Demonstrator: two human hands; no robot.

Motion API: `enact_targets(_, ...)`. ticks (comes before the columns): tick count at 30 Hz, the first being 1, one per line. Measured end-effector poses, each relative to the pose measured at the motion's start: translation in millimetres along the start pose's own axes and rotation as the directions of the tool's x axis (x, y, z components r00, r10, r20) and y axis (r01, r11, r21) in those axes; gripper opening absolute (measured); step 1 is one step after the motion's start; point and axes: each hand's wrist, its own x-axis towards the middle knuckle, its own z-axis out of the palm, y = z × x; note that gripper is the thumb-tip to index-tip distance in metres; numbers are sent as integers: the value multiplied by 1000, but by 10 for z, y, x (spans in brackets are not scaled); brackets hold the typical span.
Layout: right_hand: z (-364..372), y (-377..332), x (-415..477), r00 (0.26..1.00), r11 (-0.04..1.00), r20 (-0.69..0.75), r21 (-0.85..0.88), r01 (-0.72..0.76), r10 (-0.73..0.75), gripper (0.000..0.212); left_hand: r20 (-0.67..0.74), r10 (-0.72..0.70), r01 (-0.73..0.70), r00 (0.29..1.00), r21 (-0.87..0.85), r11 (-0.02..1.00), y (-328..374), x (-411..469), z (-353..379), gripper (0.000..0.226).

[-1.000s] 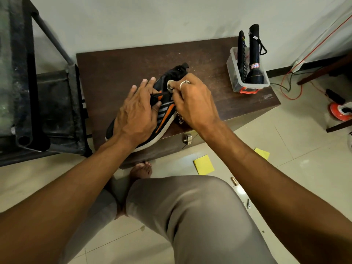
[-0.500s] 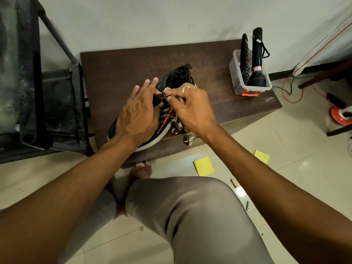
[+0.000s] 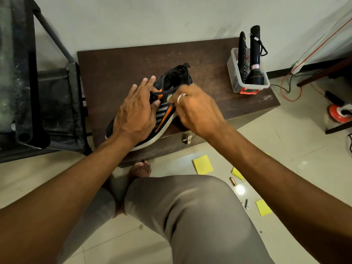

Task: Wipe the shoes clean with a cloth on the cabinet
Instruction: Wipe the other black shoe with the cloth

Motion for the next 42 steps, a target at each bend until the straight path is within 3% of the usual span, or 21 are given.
enact_targets(2,16,33,54,999,998,-33,-60,-34,32,19,5,-18,19,1000,-20,1000,-16,-2,7,54)
enact_targets(6,163,-273,-106,959,964,102,38,262,-265,27,41,-10,12,999,-45,999,-60,1,21,51)
enact_targets(7,136,-249,-110,952,959,113,24,283,-283,28,52,-19,21,998,-51,998,-77,-1,28,51)
enact_targets(11,17,54,55,999,996,-3,-82,39,-40,26,76,-44,48,996,-57,997,-119,5,53,48)
enact_targets(12,43,15,36,999,996,8,-79,45,-45,25,72,-49,53,996,-60,997,-117,0,48,48)
enact_targets(15,160,-206,-102,951,958,133,-25,284,-279,31,60,-30,35,998,-78,996,-101,-6,39,49)
enact_targets(16,121,-157,-96,946,953,136,-38,301,-293,31,61,-26,31,998,-82,996,-95,0,31,50)
enact_targets(20,8,152,34,1000,996,6,-88,21,-20,31,71,-37,43,997,-84,996,-89,8,30,50)
enact_targets(24,160,-168,-138,933,941,140,-23,337,-330,28,77,-46,51,996,-63,997,-92,10,48,50)
enact_targets(25,113,-96,-107,947,954,131,-30,299,-293,26,82,-55,60,995,-65,996,-89,8,41,51)
enact_targets(28,47,202,6,996,999,-81,-33,24,-27,28,76,-57,63,995,-85,994,-52,2,4,50)
enact_targets(29,99,147,-18,996,999,-77,-26,38,-40,28,68,-54,60,996,-85,995,-32,-1,-11,51)
enact_targets(32,239,-212,-193,943,946,72,14,324,-324,31,60,-55,59,997,-71,996,15,1,-45,56)
enact_targets(33,191,-168,-185,945,948,78,6,319,-319,30,60,-51,55,997,-63,997,12,3,-42,56)
enact_targets(36,75,173,-34,995,1000,-97,-21,10,-12,31,68,-48,52,996,-53,997,8,1,-59,55)
enact_targets(37,102,151,-42,993,1000,-114,6,-21,21,30,66,-45,49,997,-49,998,3,-1,-58,54)
enact_targets(40,289,-258,-211,958,957,5,48,286,-286,31,66,-39,41,997,-32,999,0,3,-50,53)
enact_targets(42,208,-146,-189,956,956,22,27,293,-294,32,66,-46,49,997,-35,998,4,9,-52,54)
